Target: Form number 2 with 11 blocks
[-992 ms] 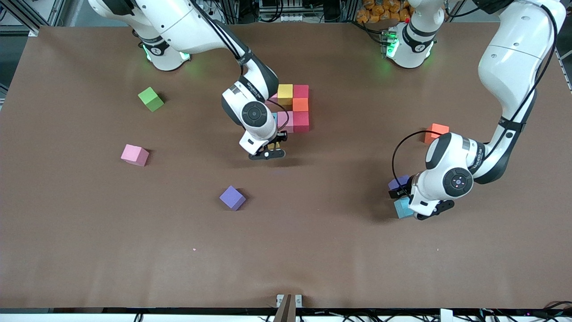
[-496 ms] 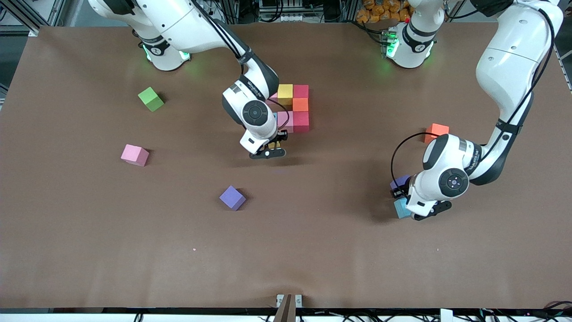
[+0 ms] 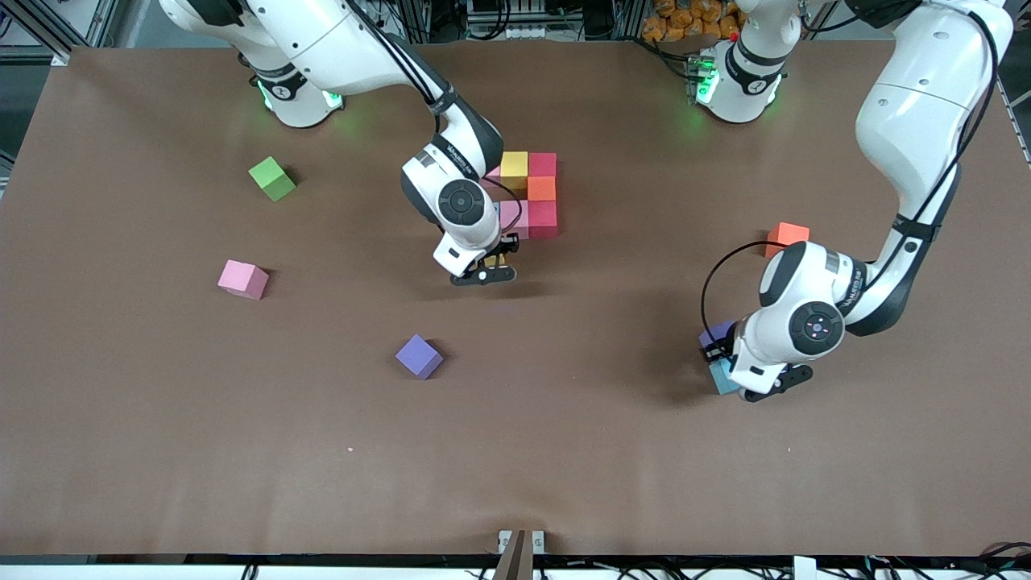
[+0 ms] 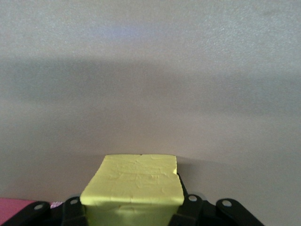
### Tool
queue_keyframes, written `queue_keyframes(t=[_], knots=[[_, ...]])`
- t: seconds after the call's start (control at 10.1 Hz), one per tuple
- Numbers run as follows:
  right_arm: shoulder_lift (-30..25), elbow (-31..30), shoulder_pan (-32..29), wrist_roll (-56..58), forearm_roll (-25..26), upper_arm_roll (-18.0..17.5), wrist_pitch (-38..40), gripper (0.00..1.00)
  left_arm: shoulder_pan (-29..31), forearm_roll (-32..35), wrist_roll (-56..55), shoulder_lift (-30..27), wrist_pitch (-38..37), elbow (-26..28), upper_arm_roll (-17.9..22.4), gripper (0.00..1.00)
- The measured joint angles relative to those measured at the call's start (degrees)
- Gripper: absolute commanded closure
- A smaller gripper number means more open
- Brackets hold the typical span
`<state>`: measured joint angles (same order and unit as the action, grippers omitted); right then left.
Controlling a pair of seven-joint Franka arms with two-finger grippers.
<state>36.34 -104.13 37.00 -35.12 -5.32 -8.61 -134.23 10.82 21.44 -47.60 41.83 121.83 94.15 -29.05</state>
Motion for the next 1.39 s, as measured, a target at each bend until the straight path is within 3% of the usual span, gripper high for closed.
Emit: queue_keyframes(t=[0.5, 0.89, 0.99, 1.39], knots=[[-0.37, -0.25, 0.1, 0.0, 0.02, 0.14, -0.29, 0.0, -4.95, 0.0, -1.64, -0.14, 0.04, -3.01, -0.05, 0.51], [-6.28, 0.4, -0.81, -0.19, 0.02, 0.87, 3.9, 0.0, -11.35, 0.0, -4.53, -0.22, 0.08, -6.71, -0.27, 0.52], [-7.59, 0.57, -2.22, 0.98, 0.07, 1.03, 4.42, 0.0, -13.45, 0.0, -5.15, -0.21, 0.1, -7.61, -0.3, 0.58], [-8.07, 4.09, -10.86, 20.72, 0.25, 1.31, 7.04, 0.0, -20.77, -0.29, -13.4, 0.06, 0.11, -11.82, 0.03, 0.6]])
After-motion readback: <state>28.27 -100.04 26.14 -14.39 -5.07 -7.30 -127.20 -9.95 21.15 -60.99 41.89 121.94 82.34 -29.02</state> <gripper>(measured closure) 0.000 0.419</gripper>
